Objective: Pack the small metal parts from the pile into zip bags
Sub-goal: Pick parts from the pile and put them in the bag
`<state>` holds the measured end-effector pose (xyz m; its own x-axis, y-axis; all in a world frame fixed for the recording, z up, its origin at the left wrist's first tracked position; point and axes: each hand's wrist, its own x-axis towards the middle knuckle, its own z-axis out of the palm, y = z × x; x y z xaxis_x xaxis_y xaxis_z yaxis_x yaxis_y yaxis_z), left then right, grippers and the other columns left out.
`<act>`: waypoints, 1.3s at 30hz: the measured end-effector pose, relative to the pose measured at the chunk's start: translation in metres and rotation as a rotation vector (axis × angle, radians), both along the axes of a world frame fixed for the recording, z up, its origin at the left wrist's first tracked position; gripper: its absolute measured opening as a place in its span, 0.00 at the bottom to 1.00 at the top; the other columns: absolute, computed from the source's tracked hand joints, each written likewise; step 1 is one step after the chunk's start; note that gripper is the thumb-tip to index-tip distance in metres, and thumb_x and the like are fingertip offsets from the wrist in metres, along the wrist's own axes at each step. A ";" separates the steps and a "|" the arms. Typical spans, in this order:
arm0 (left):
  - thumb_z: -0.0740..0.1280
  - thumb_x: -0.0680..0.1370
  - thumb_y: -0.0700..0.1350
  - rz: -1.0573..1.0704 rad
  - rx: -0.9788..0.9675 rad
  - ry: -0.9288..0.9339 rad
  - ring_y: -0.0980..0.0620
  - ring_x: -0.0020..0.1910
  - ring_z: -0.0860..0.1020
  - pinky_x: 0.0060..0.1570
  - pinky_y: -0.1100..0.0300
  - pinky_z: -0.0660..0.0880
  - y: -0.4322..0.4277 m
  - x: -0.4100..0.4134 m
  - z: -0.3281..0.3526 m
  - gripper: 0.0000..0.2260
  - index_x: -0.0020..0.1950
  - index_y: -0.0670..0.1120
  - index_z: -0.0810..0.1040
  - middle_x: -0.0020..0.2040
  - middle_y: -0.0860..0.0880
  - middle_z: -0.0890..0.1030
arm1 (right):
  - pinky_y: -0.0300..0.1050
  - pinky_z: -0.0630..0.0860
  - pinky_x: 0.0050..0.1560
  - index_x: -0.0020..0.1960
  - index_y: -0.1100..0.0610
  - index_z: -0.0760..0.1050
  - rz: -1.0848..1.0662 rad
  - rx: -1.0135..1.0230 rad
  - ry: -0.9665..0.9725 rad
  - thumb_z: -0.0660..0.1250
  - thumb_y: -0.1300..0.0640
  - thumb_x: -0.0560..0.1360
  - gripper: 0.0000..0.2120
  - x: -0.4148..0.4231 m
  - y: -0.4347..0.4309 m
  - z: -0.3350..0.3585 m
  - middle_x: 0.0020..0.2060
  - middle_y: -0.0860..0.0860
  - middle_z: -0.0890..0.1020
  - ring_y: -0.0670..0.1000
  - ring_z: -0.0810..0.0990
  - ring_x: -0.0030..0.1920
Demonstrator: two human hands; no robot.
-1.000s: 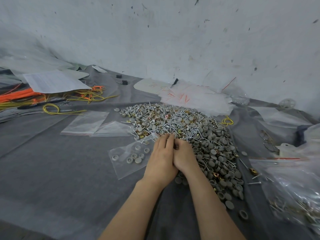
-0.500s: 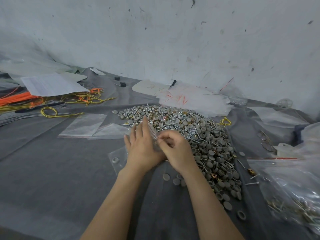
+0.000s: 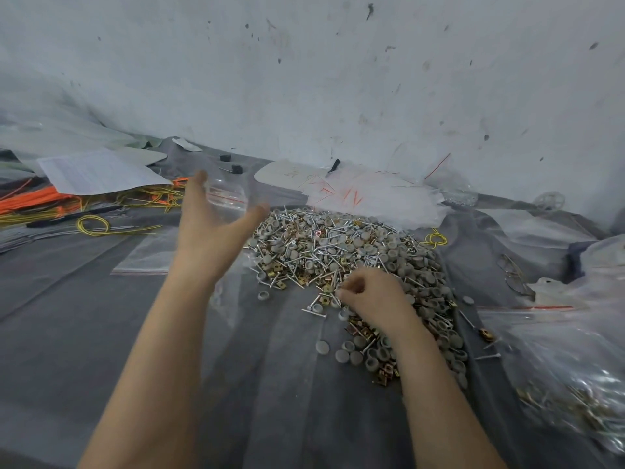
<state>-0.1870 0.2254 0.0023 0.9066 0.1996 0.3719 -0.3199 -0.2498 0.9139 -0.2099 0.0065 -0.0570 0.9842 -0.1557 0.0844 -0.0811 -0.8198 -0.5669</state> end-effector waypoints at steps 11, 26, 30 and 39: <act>0.75 0.63 0.60 -0.161 0.206 0.162 0.47 0.70 0.67 0.69 0.45 0.63 -0.055 -0.004 -0.048 0.46 0.75 0.46 0.60 0.72 0.47 0.68 | 0.52 0.68 0.62 0.59 0.52 0.75 -0.112 -0.392 0.055 0.63 0.54 0.77 0.12 0.016 0.021 -0.019 0.61 0.54 0.74 0.57 0.71 0.63; 0.71 0.72 0.50 0.009 0.540 -0.078 0.51 0.66 0.67 0.64 0.56 0.54 -0.087 -0.002 -0.096 0.29 0.70 0.48 0.65 0.65 0.51 0.72 | 0.26 0.69 0.38 0.43 0.50 0.76 0.036 0.470 -0.262 0.69 0.57 0.75 0.04 0.006 0.010 -0.002 0.40 0.44 0.80 0.38 0.77 0.41; 0.71 0.72 0.48 0.026 0.463 -0.048 0.48 0.65 0.69 0.66 0.53 0.58 -0.082 -0.001 -0.097 0.27 0.69 0.46 0.67 0.64 0.49 0.74 | 0.24 0.72 0.37 0.47 0.49 0.80 0.204 0.545 -0.207 0.64 0.55 0.78 0.06 0.004 0.020 0.000 0.43 0.43 0.83 0.36 0.80 0.42; 0.74 0.71 0.48 0.114 0.136 0.010 0.46 0.63 0.73 0.64 0.44 0.68 -0.072 0.001 -0.089 0.28 0.68 0.45 0.68 0.62 0.47 0.76 | 0.40 0.78 0.45 0.48 0.53 0.80 0.061 0.144 -0.173 0.69 0.52 0.75 0.05 0.005 0.016 -0.013 0.41 0.46 0.81 0.45 0.80 0.42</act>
<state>-0.1860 0.1534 -0.0867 0.8849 0.2494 0.3934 -0.2736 -0.4051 0.8724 -0.2046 0.0225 -0.0704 0.9650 -0.1190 0.2339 0.0747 -0.7300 -0.6794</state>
